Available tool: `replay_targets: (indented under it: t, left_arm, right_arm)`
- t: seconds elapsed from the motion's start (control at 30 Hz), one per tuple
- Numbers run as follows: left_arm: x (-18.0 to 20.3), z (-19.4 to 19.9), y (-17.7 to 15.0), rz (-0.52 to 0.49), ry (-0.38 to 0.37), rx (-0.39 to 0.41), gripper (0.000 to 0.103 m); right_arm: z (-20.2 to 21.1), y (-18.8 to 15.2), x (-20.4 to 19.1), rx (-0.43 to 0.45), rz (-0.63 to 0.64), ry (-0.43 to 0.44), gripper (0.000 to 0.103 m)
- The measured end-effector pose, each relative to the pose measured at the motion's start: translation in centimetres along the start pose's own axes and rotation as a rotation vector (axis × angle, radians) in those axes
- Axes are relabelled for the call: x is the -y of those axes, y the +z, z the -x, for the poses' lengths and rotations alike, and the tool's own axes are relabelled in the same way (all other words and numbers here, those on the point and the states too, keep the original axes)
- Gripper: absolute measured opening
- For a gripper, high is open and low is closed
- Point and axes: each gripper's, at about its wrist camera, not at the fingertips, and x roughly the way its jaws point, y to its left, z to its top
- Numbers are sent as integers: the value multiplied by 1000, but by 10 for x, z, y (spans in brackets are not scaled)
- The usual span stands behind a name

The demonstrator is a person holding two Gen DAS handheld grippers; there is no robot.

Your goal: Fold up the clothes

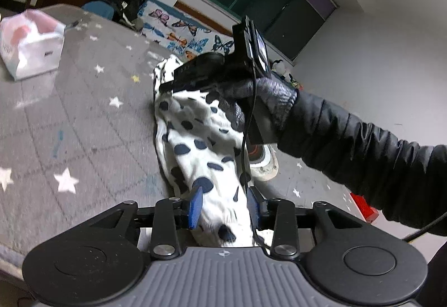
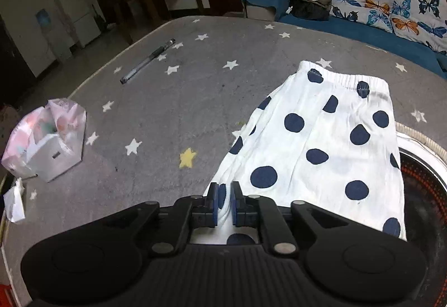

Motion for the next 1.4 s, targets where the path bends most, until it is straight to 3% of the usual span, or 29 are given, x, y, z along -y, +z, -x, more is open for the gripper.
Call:
replay_targets:
  t: [0.07, 0.2, 0.37, 0.43, 0.47, 0.53, 0.73, 0.97, 1.17, 1.3, 1.4]
  left_arm:
    - [-1, -1, 3, 4, 2, 5, 38]
    - [-10, -16, 7, 62, 24, -16, 38]
    - [-20, -34, 10, 134, 29, -37, 36]
    - [-20, -40, 11, 148, 15, -49, 34]
    - [-19, -43, 12, 155, 7, -56, 25]
    - [-16, -47, 14, 160, -10, -63, 18]
    - [0, -45, 25, 170, -120, -6, 13]
    - [-19, -54, 11, 264, -28, -45, 11]
    - [-12, -29, 4, 204, -78, 19, 14]
    - [-1, -42, 8, 142, -79, 0, 14]
    - [-1, -55, 9, 109, -51, -38, 14]
  right_arm:
    - [10, 0, 1, 10, 1, 15, 19]
    - [38, -4, -3, 4, 76, 31, 20]
    - [71, -23, -2, -21, 164, 48, 31]
    - [83, -34, -1, -32, 198, 46, 32]
    - [90, -39, -1, -36, 212, 44, 35]
    - [102, -49, 1, -39, 238, 39, 39]
    - [139, -79, 9, -37, 298, 29, 41]
    - [157, -115, 15, -57, 320, 42, 41]
    - [172, -143, -6, -43, 372, 136, 45]
    - [169, -160, -24, -49, 426, 193, 45]
    - [165, -170, -21, -84, 408, 184, 43]
